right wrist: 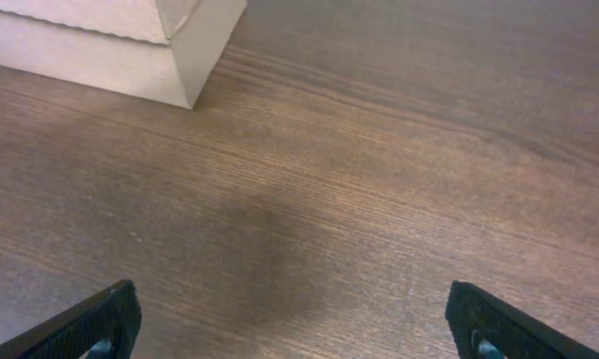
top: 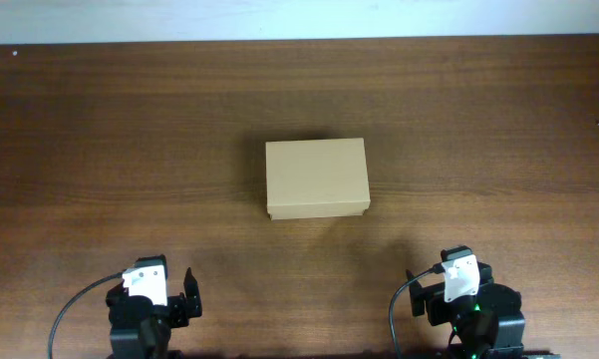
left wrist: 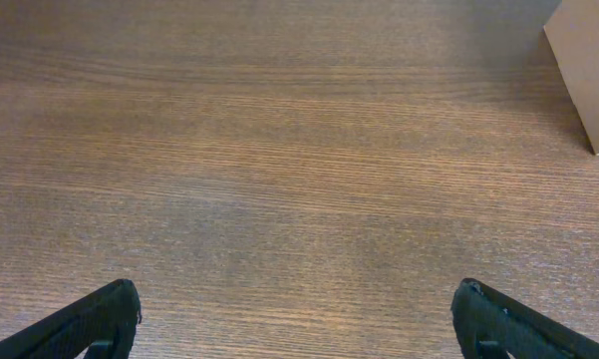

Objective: Pack container

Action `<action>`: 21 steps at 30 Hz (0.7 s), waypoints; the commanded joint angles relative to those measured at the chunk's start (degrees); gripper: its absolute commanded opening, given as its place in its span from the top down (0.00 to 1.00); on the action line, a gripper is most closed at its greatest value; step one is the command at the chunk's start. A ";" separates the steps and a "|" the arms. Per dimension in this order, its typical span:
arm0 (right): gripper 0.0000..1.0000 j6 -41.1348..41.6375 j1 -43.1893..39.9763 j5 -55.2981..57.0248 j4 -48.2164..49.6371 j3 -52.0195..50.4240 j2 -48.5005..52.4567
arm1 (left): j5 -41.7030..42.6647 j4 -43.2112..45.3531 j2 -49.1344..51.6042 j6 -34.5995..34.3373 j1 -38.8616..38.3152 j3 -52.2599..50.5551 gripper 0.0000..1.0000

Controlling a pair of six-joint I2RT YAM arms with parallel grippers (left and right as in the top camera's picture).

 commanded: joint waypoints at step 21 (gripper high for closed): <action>0.01 1.44 -3.61 -0.35 0.55 -1.77 -0.74 | 0.20 0.00 -0.87 1.07 0.31 -0.46 0.00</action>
